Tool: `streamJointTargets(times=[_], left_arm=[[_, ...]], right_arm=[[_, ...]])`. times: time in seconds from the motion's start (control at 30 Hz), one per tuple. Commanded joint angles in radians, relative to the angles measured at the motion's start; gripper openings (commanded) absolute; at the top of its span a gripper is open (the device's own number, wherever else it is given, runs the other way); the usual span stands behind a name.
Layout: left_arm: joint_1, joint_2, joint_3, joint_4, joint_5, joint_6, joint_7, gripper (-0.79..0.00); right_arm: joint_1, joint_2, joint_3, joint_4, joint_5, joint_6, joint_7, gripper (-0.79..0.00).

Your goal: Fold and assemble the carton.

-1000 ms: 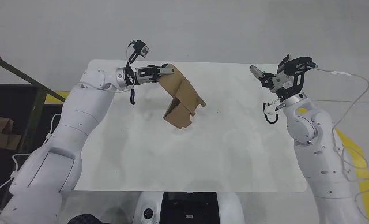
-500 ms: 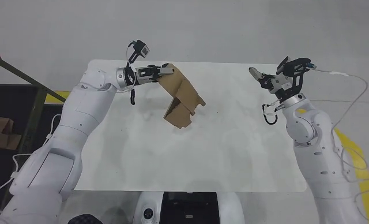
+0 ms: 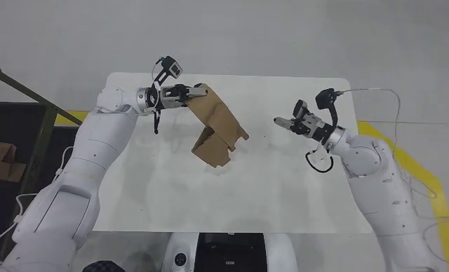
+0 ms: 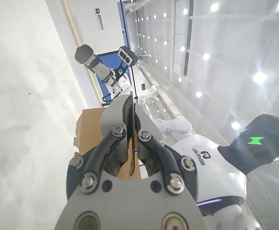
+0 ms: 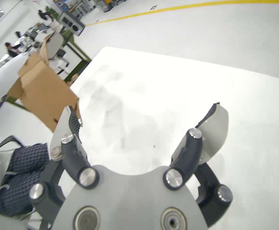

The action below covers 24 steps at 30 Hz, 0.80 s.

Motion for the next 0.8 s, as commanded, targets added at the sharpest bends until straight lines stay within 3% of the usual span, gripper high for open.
streamJointTargets(times=[0.0,0.43,0.77], left_arm=[[-0.003,-0.004,0.0,0.008,-0.02,0.015,-0.015,-0.785],[-0.014,-0.029,-0.001,0.022,-0.073,0.078,-0.078,-0.785],[-0.029,-0.056,0.018,0.065,-0.079,0.092,-0.092,-0.785]], right_arm=[[0.008,0.0,-0.023,0.013,0.074,-0.035,0.065,0.0],[0.067,-0.016,-0.202,0.074,0.448,-0.102,0.291,0.0],[0.106,-0.026,-0.291,0.085,0.623,-0.128,0.399,0.0]])
